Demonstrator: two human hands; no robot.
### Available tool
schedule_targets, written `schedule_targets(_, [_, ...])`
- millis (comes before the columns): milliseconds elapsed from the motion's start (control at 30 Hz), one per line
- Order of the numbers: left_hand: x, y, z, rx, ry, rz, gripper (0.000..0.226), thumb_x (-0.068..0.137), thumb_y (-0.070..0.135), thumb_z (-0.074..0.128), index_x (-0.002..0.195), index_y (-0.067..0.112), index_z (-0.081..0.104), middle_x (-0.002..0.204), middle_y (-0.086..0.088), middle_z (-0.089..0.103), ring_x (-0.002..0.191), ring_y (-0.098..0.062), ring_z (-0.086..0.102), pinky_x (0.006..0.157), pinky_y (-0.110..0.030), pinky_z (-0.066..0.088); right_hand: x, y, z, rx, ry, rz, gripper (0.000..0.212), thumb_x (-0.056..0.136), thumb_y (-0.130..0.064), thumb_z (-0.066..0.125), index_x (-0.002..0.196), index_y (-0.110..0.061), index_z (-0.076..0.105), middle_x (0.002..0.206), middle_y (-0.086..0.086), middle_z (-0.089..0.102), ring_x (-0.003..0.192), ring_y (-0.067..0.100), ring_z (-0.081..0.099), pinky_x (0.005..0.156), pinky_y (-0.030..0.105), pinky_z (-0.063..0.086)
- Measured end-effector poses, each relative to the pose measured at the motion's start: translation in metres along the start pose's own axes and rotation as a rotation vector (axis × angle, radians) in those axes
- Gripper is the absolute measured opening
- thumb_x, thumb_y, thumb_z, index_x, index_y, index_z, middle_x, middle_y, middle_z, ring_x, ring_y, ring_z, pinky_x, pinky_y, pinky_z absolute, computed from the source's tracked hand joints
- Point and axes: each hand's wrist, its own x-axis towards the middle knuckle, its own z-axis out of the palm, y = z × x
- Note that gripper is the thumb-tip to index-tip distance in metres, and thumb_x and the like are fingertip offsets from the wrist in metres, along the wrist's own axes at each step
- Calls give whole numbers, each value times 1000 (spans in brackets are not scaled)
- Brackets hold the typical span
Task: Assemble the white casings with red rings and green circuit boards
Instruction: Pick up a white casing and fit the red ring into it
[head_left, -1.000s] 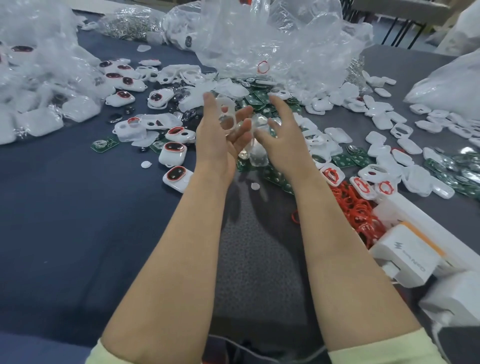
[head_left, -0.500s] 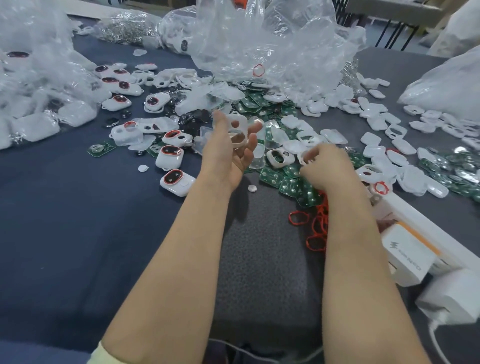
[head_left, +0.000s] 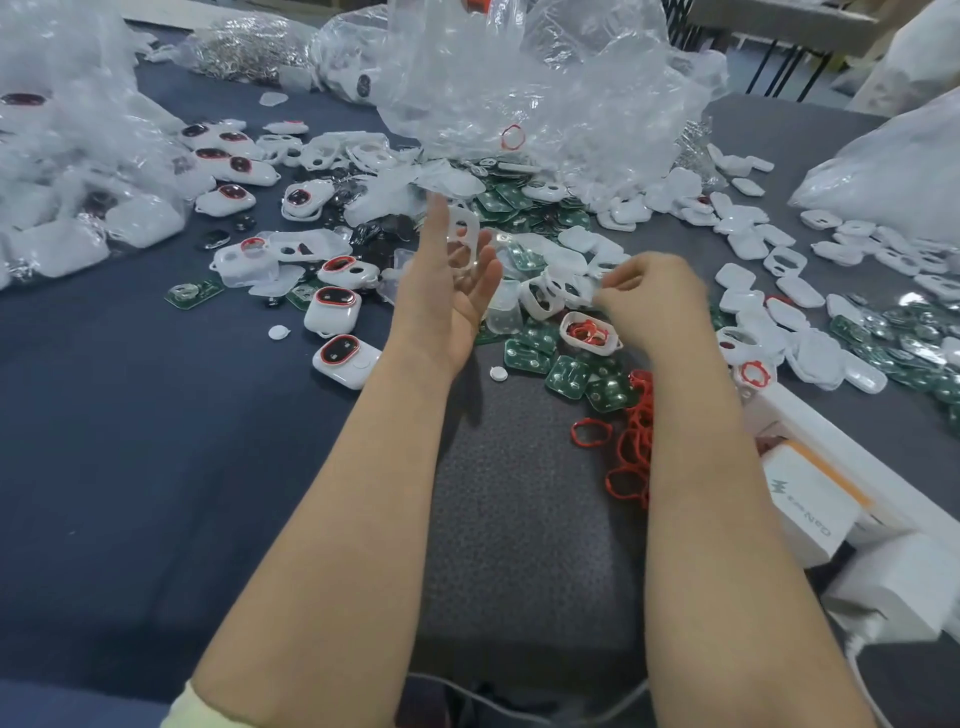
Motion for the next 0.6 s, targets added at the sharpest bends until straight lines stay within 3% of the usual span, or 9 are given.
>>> schedule_targets(100, [0,-1,0,14,-22,10,24,96,27,57,84,7,52,87,-10,63,55,-8,61,48,-16,52,-7,-2,-1,-114,-223,8,14,84,-20,68,96,-14,67,102,8,68,97,25,61,86,38,52])
schedule_targets(233, [-2,-3,0,67,-29,-18,24,99,30,52,103,6,53,88,-7,68,58,-10,65,49,-20,53,-7,-7,0,-197,-282,-44,15,87,-18,65,100,-13,69,105,11,69,101,27,61,86,33,50])
schedule_targets(367, [0,-5,0,142,-7,-9,33,98,32,53,117,6,55,104,-7,60,64,-9,60,52,-19,52,-2,-4,9,-180,-224,-27,12,88,-19,67,97,-12,71,104,11,69,101,26,61,85,30,49])
schedule_targets(500, [0,-6,0,197,-10,7,24,97,32,53,106,9,57,99,-5,57,59,-7,57,52,-19,49,-2,1,17,51,-59,-25,10,86,-14,65,93,-13,71,98,8,70,95,21,64,76,25,46])
schedule_targets(600, [1,-6,0,223,-9,22,19,98,29,53,97,11,58,90,-3,58,57,-7,59,52,-18,50,-1,-3,16,218,6,-63,11,85,-15,62,90,-13,71,87,8,71,84,22,68,77,33,53])
